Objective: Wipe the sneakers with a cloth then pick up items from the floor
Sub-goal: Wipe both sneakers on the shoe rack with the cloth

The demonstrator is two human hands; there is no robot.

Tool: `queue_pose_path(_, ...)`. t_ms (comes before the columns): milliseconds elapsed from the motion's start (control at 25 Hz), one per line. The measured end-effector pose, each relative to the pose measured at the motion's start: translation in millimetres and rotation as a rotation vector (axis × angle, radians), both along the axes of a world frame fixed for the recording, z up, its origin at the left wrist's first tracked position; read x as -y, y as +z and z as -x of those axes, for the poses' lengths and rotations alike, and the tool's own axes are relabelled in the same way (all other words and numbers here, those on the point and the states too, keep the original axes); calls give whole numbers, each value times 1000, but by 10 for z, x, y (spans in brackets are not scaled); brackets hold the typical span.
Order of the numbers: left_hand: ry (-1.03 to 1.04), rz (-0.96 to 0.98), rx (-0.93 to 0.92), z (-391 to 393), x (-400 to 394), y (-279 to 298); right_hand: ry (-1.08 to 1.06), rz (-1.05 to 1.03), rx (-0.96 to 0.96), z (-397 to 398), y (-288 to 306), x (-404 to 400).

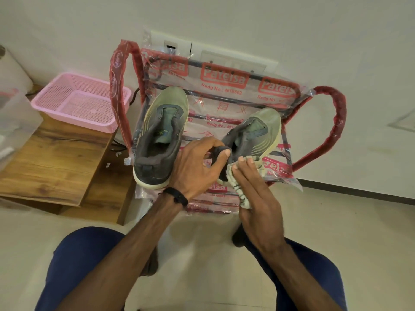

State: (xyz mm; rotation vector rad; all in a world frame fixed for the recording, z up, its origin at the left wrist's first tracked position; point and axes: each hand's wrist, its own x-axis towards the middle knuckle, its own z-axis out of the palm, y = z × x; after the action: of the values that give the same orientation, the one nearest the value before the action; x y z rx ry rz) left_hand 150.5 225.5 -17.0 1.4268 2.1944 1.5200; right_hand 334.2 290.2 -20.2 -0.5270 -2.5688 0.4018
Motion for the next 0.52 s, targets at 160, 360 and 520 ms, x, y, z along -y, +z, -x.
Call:
queue_pose_path(160,15,18,-25,3,-65,95,-151,-57,-98,26,-117,-143)
queue_pose_path(360,110,29,39,84,-25,134,-157,-181,-108,216,-72,108)
queue_pose_path(520,64,49,24,24,-41,196,-258,-154,-65,156,23,-293)
